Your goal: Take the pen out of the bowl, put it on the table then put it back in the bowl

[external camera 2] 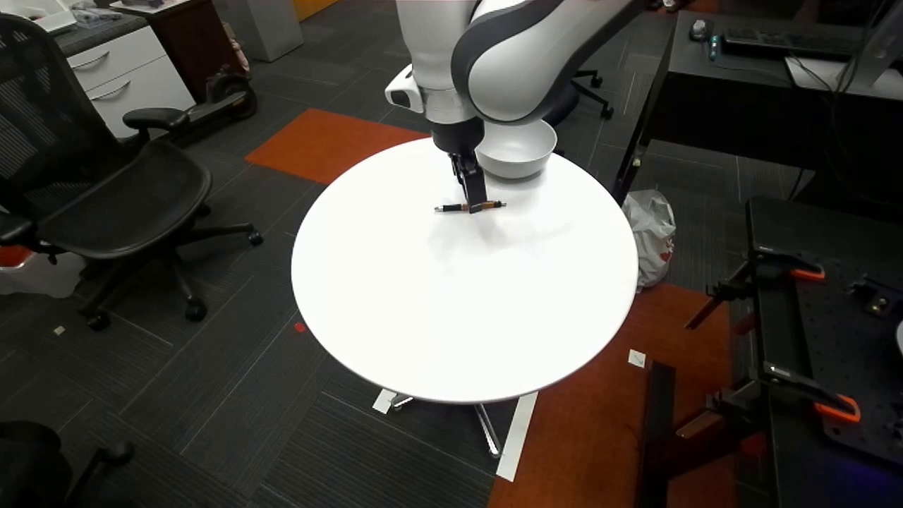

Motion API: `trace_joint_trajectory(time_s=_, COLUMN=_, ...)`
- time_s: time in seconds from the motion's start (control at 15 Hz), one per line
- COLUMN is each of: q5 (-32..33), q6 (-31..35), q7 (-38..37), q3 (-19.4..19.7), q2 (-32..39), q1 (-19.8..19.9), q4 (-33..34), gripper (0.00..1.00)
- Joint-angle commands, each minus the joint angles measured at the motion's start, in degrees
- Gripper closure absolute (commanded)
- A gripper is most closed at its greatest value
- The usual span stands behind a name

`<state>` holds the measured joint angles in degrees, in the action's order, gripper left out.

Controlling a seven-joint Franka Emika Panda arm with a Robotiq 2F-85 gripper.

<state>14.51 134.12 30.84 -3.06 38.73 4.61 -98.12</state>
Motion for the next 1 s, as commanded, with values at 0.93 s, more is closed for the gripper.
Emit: trace_joint_trajectory(time_s=0.93, q5=-1.98, q6=2.49, q7=6.76, q3=-0.96, q2=2.12, q1=4.67, q4=2.72, gripper=0.0)
